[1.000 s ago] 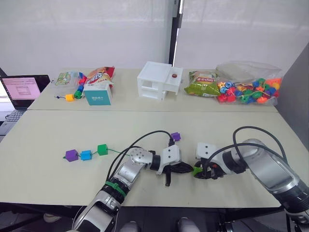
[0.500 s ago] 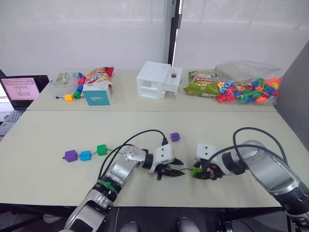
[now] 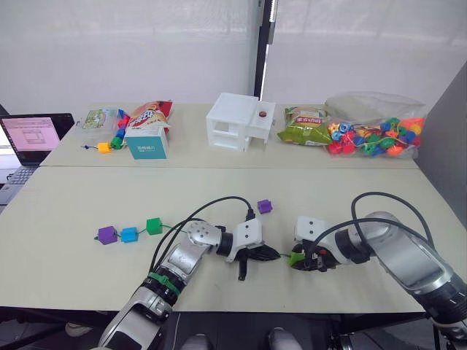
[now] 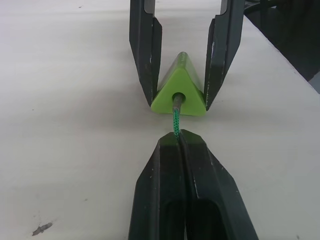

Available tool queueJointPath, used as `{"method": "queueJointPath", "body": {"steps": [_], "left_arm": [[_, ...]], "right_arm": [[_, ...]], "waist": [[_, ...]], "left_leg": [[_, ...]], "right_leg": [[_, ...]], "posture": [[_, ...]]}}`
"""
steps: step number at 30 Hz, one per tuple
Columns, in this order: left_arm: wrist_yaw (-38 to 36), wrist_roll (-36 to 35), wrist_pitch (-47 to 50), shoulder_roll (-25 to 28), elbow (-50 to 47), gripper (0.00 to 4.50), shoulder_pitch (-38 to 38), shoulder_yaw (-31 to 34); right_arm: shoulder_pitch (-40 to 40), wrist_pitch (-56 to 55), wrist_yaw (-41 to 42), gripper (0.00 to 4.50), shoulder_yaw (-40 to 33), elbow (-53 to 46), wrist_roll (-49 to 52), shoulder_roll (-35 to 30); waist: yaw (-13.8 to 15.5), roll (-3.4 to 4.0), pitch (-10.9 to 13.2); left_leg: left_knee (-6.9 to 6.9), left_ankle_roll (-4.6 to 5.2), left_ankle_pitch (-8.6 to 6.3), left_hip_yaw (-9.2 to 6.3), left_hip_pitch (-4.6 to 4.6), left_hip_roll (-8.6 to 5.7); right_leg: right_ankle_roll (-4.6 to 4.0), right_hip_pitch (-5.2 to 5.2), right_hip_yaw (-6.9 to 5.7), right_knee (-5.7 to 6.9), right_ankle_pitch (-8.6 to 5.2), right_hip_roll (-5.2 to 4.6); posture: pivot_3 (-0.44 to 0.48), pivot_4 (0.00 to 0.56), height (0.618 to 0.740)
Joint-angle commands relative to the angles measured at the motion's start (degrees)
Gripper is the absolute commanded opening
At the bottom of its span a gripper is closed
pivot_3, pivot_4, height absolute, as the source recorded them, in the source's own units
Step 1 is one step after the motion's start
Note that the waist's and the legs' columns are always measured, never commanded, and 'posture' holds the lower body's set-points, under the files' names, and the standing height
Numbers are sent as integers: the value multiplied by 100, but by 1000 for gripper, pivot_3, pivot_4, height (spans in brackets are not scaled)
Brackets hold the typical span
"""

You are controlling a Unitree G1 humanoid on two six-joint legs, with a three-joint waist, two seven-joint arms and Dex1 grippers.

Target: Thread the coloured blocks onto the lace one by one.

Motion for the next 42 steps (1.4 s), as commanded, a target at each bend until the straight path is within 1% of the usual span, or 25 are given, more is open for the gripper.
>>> {"method": "queueJointPath", "body": {"steps": [1,7,11,16,18,20,21,23,24,25,29,31,33,35,41,42], "left_arm": [[76,33,-137,-261,-126,0,-63,-147],[174,144,-120,-437,25,0,-190,-196],[111,103,-48,-440,24,1176,-195,-146],[19,17,49,-262,-74,2861,-184,31],[-8,-17,79,-173,-91,3553,-189,104],[-86,-43,87,-66,-91,4167,-200,123],[-116,-57,76,-36,-95,4493,-200,124],[-177,-146,123,-29,-131,4500,-187,133],[-173,-145,118,-35,-143,4500,-185,111],[-164,-140,126,-47,-155,4500,-181,89],[-118,-38,5,-107,-146,4500,-173,-7],[-155,-37,-80,-219,-91,4500,-182,-86],[-76,31,-214,-447,118,4500,-268,-175],[-41,121,-355,-609,324,4500,-354,-264],[38,391,-573,-819,846,4500,-562,-415],[111,479,-537,-833,943,4231,-609,-445]], "right_arm": [[18,58,-9,1280,159,-188,90,26],[-4,109,-2,1280,173,-260,145,32],[14,134,-13,1280,155,-286,157,24],[41,219,-119,1280,97,-286,175,82],[40,230,-146,2341,68,-290,205,108],[77,347,-138,2940,-86,-337,359,129],[103,383,-156,3335,-167,-351,428,124],[183,366,-174,3960,-289,-384,509,21],[287,368,-167,4363,-430,-446,596,-68],[395,360,-164,4470,-584,-515,693,-148],[740,333,-202,4470,-1100,-733,1023,-362],[984,391,-256,4470,-1474,-899,1197,-501],[1325,795,-356,4470,-2021,-1070,1391,-702],[1598,1067,-478,4470,-2395,-1171,1508,-844],[1943,1156,-883,4470,-2701,-1377,1660,-908],[1979,1176,-940,4495,-2718,-1418,1698,-908]], "waist": [[6,0,0],[9,0,0],[9,0,0],[1,0,0],[-11,0,0],[-16,0,0],[-15,0,0],[4,0,0],[9,0,0],[22,0,0],[66,-1,0],[72,-1,0],[95,-1,1],[134,-3,1],[111,-4,2],[110,-4,2]], "left_leg": [[0,0,0,0,0,0],[0,0,0,0,0,0],[0,0,0,0,0,0],[0,1,0,0,0,0],[0,1,0,0,0,0],[-1,1,0,0,0,1],[-1,1,0,0,0,1],[0,1,0,0,-1,1],[0,1,0,0,-1,0],[0,1,0,0,-2,-2],[5,1,-1,0,-8,-6],[5,2,-1,0,-8,-6],[5,2,-1,0,-8,-6],[7,3,-2,0,-9,-7],[7,5,-3,5,-5,-4],[8,6,-3,5,-5,-4]], "right_leg": [[0,1,0,0,0,0],[0,1,0,0,0,0],[0,2,0,0,0,0],[0,1,0,-1,0,0],[0,-1,0,0,0,1],[0,-3,0,0,0,1],[0,-2,0,0,0,1],[0,-2,0,0,0,0],[0,-1,0,0,0,0],[0,-1,0,-1,0,-2],[6,1,0,-5,4,-5],[6,0,0,-5,4,-5],[6,1,1,-4,4,-5],[7,5,1,-6,4,-6],[7,5,2,-8,4,-3],[7,5,1,-7,4,-3]], "posture": [[0,150,740],[0,150,740],[0,150,740],[0,150,740],[0,150,740],[0,150,740],[0,150,740],[0,150,740],[0,150,740],[0,150,740],[0,150,740],[0,150,740],[0,150,740],[0,150,740],[0,150,740],[0,150,740]]}}
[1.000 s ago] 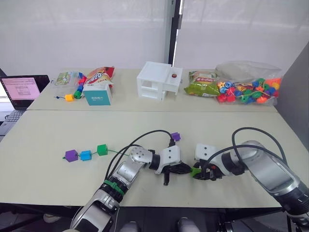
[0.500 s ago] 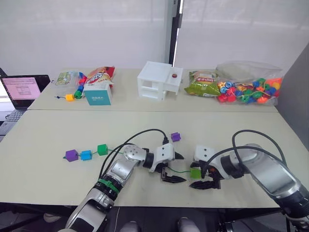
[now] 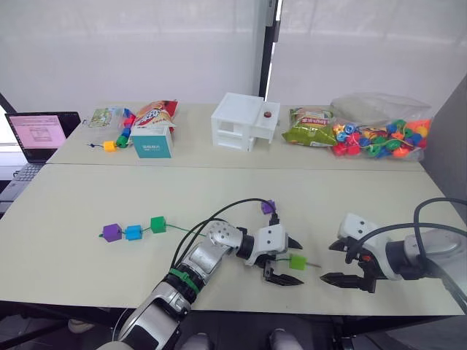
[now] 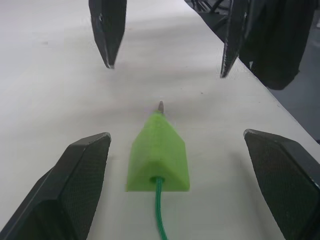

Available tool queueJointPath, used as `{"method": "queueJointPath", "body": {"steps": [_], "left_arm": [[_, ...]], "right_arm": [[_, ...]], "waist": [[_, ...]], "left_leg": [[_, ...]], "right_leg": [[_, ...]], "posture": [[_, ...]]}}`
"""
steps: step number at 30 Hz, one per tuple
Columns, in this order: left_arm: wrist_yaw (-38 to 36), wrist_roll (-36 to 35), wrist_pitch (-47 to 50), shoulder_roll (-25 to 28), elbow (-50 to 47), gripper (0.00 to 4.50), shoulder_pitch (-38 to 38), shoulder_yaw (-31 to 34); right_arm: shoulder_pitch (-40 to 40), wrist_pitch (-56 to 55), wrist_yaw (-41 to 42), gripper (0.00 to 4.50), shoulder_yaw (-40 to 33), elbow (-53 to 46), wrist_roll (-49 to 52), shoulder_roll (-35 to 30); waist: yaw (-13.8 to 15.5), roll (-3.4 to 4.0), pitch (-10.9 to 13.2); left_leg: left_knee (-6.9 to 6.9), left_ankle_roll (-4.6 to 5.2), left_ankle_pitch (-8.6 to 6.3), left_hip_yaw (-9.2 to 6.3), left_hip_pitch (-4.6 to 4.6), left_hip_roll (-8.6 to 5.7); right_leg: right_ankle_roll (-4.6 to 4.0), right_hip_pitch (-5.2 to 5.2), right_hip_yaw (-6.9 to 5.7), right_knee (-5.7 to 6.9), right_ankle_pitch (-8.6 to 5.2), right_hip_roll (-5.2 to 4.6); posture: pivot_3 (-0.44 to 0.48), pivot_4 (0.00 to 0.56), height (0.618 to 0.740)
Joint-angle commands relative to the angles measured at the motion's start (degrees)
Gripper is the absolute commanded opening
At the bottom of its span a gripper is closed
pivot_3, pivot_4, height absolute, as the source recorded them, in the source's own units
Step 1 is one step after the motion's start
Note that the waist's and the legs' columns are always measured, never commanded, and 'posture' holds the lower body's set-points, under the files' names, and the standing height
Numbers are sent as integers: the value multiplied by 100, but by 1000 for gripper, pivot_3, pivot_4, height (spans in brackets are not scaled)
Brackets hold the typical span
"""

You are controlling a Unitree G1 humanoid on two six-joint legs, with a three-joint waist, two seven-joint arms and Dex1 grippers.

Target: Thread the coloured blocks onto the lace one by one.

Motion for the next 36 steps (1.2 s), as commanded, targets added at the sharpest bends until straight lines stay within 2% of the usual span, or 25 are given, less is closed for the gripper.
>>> {"method": "queueJointPath", "body": {"steps": [1,5,9,19,20,21,22,26,33,36], "left_arm": [[178,268,-63,-48,224,3953,-196,-84],[204,423,-123,3,361,2689,-223,-145],[207,522,-231,69,442,1400,-189,-191],[245,546,-224,191,353,1370,-116,-164],[245,543,-223,199,348,1370,-116,-160],[245,540,-222,203,347,1370,-116,-158],[260,535,-215,203,346,1370,-112,-150],[374,526,-198,204,405,1370,-103,-86],[427,563,-396,289,434,1370,-64,-122],[494,541,-470,324,456,1370,-76,-66]], "right_arm": [[61,52,-203,4500,-244,-289,165,-25],[106,20,-387,4500,-247,-370,240,-21],[88,-161,-526,4500,50,-265,99,-159],[-389,-753,-537,4500,1094,157,-238,-132],[-463,-819,-559,4241,1191,221,-296,-77],[-511,-867,-574,4241,1255,266,-339,-45],[-551,-942,-588,3651,1376,328,-430,-28],[-707,-991,-697,2329,1723,508,-600,238],[-617,-955,-804,34,1805,552,-708,310],[-641,-924,-795,0,1790,547,-676,310]], "waist": [[1,0,0],[30,0,0],[37,0,0],[5,0,0],[1,0,0],[-2,0,0],[-17,-2,-1],[-33,-3,-2],[-65,-17,-8],[-78,-18,-7]], "left_leg": [[1,0,0,0,-1,0],[2,0,0,0,1,-1],[6,-1,0,-1,1,-1],[8,-1,1,0,5,0],[8,-1,1,0,5,1],[8,-1,1,0,5,1],[8,-1,1,1,5,1],[8,-1,1,-1,7,2],[6,-1,0,-2,49,6],[-8,3,-2,-2,87,7]], "right_leg": [[0,1,0,-2,0,0],[0,7,1,-3,0,-1],[0,11,1,-7,0,-1],[1,12,0,-5,0,0],[1,12,0,-4,0,0],[1,12,0,-5,0,1],[1,12,0,-5,0,0],[1,12,0,-5,0,2],[1,64,-2,-15,-1,4],[6,105,-2,-31,-4,5]], "posture": [[0,150,740],[0,150,740],[0,150,740],[0,150,740],[0,150,740],[0,150,740],[0,150,740],[0,150,740],[0,150,740],[0,150,740]]}}
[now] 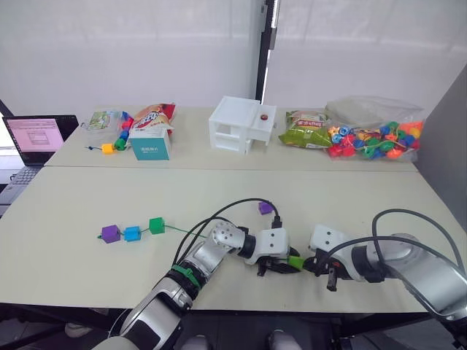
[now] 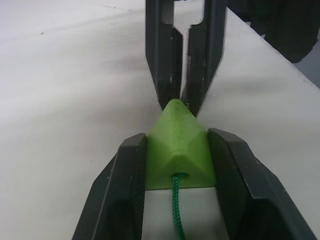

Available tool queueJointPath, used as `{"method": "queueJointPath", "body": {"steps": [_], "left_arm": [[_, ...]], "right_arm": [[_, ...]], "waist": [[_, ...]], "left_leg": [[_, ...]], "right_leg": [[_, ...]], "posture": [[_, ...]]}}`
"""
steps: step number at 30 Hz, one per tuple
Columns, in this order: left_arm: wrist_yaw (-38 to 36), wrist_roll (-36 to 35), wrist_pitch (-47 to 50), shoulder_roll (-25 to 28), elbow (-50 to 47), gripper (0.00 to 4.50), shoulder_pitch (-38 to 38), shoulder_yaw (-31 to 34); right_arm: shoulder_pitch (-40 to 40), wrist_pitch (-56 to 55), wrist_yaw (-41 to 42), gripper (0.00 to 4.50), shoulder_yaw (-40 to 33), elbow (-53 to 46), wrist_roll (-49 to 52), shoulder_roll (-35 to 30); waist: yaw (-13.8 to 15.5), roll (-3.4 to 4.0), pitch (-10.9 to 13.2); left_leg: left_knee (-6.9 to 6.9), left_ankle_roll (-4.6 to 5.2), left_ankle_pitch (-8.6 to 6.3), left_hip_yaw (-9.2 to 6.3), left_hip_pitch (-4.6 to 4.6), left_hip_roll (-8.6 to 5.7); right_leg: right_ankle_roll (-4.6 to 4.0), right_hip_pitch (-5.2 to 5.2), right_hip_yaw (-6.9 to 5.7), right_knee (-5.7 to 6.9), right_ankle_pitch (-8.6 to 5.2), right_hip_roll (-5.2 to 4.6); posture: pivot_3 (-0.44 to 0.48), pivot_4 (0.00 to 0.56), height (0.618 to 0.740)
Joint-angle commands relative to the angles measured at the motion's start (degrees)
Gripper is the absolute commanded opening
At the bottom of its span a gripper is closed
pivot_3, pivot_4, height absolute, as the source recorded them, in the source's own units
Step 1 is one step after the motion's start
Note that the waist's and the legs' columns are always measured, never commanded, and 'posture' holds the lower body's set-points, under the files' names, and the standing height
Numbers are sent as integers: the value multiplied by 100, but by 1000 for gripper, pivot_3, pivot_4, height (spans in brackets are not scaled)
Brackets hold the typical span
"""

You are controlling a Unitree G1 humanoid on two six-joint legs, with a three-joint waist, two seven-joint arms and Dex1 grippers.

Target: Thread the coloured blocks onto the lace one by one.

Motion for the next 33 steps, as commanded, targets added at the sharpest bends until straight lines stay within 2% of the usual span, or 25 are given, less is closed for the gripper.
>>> {"method": "queueJointPath", "body": {"steps": [1,3,8,12,18,23,29,33], "left_arm": [[174,215,-141,187,177,1370,5,69],[268,204,-312,272,228,1370,-83,181],[59,-334,-456,523,-4,1370,-195,707],[-143,-500,-439,977,-138,1370,-204,1043],[-926,-860,-347,2416,-413,1370,211,1631],[-1200,-797,-660,3235,52,1370,426,1954],[-1486,-762,-928,3829,689,1370,421,2135],[-1433,-599,-1206,4257,1459,1370,236,2272]], "right_arm": [[4,49,-61,0,36,72,-117,-18],[-39,-16,-38,0,76,173,-144,-2],[-324,-210,154,0,190,458,-235,0],[-551,-525,224,0,342,716,-426,63],[-929,-703,445,0,514,993,-537,215],[-1043,-708,508,0,564,1003,-545,355],[-1058,-688,580,0,573,970,-598,463],[-1074,-687,602,0,555,941,-593,492]], "waist": [[-7,0,0],[-19,0,0],[-53,0,0],[-36,0,0],[-111,-2,2],[-88,-5,4],[-100,-4,4],[-134,-4,4]], "left_leg": [[0,0,0,0,0,0],[0,0,0,0,1,0],[-1,0,0,1,1,3],[-4,0,0,0,0,4],[-19,0,0,0,1,7],[-22,2,-2,-3,-2,6],[-27,4,-4,-2,0,7],[-30,4,-4,-2,0,8]], "right_leg": [[0,0,0,1,0,0],[0,-1,0,2,0,0],[-1,-7,1,6,0,2],[-1,-11,0,10,1,3],[-3,-27,1,19,2,4],[-3,-28,0,18,2,2],[-3,-33,-1,20,2,3],[-4,-36,-2,24,1,4]], "posture": [[0,150,740],[0,150,740],[0,150,740],[0,150,740],[0,150,740],[0,150,740],[0,150,740],[0,150,740]]}}
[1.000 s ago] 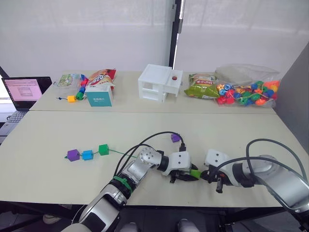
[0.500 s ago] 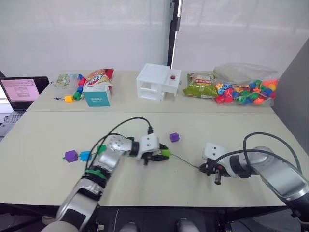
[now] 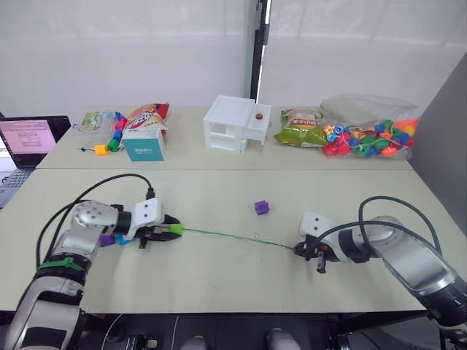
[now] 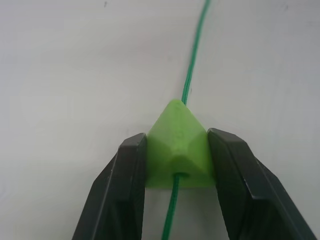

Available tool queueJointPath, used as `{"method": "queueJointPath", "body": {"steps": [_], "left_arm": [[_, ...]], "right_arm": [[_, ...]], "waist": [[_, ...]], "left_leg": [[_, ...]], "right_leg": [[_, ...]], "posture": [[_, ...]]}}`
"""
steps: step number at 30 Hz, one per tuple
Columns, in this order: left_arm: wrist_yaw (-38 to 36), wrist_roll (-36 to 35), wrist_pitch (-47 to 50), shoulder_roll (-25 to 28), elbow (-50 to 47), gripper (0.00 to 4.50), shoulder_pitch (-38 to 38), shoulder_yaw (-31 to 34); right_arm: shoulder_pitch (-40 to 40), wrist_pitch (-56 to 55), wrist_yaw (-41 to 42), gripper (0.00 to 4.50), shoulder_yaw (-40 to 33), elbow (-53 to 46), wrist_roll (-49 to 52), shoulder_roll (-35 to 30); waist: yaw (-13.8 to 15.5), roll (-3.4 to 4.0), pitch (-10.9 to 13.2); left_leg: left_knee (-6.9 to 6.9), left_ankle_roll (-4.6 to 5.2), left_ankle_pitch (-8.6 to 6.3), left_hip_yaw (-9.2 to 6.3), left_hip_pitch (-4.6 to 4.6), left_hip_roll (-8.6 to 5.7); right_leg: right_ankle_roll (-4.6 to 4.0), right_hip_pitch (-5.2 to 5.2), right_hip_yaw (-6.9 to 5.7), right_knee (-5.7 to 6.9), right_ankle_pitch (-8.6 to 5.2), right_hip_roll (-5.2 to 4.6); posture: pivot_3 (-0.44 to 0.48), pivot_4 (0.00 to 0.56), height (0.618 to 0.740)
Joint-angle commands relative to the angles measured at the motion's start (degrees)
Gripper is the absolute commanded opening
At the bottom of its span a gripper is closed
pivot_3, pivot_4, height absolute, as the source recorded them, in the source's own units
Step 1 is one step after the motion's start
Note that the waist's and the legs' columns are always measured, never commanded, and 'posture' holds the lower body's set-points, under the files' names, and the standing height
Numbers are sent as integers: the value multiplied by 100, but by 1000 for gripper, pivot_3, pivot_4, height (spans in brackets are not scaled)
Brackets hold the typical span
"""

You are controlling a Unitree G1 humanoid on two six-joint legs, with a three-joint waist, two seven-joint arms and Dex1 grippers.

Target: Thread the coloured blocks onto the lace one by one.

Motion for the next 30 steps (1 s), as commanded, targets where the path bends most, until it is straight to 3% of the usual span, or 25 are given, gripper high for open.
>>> {"method": "queueJointPath", "body": {"steps": [1,6,8,14,15,20,25,30], "left_arm": [[-101,129,-83,380,591,1370,-165,182],[-222,177,93,568,965,1370,-528,208],[-217,140,275,557,1093,2388,-824,273],[-471,-261,792,307,892,4294,-1395,550],[-520,-329,873,241,756,4427,-1419,581],[-562,-662,1438,-198,-159,4427,-1339,663],[-547,-956,1865,-1133,-1997,4427,-641,140],[-326,-829,1978,-1905,-2653,4427,-273,-464]], "right_arm": [[-26,-25,67,0,-33,-101,-17,6],[-45,-39,95,0,-49,-92,-15,17],[-71,-54,98,0,-36,-71,-24,51],[-75,-25,117,0,-49,-101,-27,90],[-69,-17,117,0,-56,-109,-23,90],[-41,39,98,0,-92,-162,1,91],[-20,165,46,0,-134,-331,106,195],[-53,294,68,0,-85,-517,149,279]], "waist": [[-24,0,0],[-51,0,0],[-51,-5,3],[-55,-17,7],[-60,-17,7],[-67,-18,8],[-53,-17,7],[-58,-18,8]], "left_leg": [[0,0,0,1,0,0],[-1,1,-1,0,-5,0],[0,1,-1,0,-7,-1],[31,-4,2,-3,-84,-4],[31,-4,2,-4,-84,-4],[29,-4,2,-6,-88,-4],[28,-4,2,-6,-88,-5],[29,-4,3,-5,-92,-6]], "right_leg": [[0,0,0,0,0,0],[0,-6,0,2,0,0],[0,-6,-1,2,0,0],[-2,-86,-3,36,2,-1],[-3,-87,-3,70,3,-2],[-3,-90,-4,67,3,-2],[-3,-86,-2,66,3,-6],[-5,-95,0,64,4,-5]], "posture": [[0,150,740],[0,150,740],[0,150,740],[0,150,740],[0,150,740],[0,150,740],[0,150,740],[0,150,740]]}}
